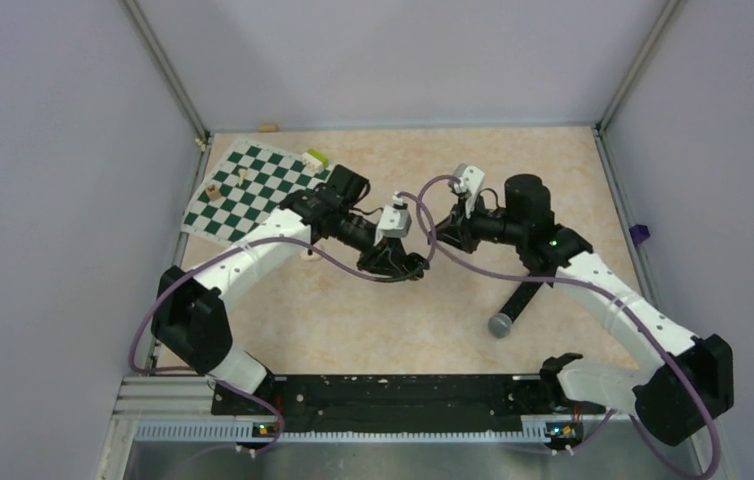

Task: Insert the wireless bluetooth earbuds into the charging case
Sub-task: Place the earbud in the charging case.

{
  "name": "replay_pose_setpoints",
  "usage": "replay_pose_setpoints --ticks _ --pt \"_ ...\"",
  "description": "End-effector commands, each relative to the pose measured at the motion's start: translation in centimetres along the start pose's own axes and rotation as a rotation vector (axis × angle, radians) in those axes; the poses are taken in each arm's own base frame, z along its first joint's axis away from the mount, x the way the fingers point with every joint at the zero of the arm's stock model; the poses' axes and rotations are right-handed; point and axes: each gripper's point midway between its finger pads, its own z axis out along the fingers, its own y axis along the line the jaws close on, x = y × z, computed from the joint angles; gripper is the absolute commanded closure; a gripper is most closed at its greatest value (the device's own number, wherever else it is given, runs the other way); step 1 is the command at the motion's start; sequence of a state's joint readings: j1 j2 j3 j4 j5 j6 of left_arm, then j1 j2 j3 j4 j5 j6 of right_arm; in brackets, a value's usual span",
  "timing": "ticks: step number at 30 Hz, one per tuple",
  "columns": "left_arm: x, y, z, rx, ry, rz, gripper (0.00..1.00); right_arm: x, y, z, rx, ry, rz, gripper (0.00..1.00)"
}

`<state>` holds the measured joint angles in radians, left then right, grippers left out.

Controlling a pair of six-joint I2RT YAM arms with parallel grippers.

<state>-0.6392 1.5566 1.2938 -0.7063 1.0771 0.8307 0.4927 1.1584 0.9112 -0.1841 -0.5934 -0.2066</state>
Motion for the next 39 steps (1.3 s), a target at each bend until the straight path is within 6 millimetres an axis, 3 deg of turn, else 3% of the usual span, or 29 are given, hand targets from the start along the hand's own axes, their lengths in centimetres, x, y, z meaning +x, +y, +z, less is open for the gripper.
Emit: replay_pose_setpoints --ticks 1,5,7,13,25,39 --pt "3.5 0.9 -4.3 -0.133 0.061 -0.216 1.0 -13.3 1.0 -5.8 0.068 -0.362 -0.127 1.0" --pt "3.9 0.8 -4.6 -0.136 0.078 -0.203 1.0 -13.9 -1.9 -6.2 0.204 -0.363 -0.092 1.0" --pt "3.6 0.8 -4.7 -0.137 0.073 -0.198 1.0 -13.9 -2.4 -6.2 0.219 -0.36 -0.087 1.0" --pt "2.4 1.9 -4.9 -0.185 0.005 -0.205 1.0 -13.3 0.7 -5.2 0.033 -0.385 -0.116 1.0" --pt "0.1 2.3 -4.1 -0.193 -0.212 -0.253 1.0 -10.2 4.1 -2.5 -0.083 -0.367 -0.219 1.0" --pt "-1.3 0.8 -3.5 -0.095 -0.387 -0.27 1.0 -8.1 5.4 0.4 -0.127 -0.347 -0.205 1.0"
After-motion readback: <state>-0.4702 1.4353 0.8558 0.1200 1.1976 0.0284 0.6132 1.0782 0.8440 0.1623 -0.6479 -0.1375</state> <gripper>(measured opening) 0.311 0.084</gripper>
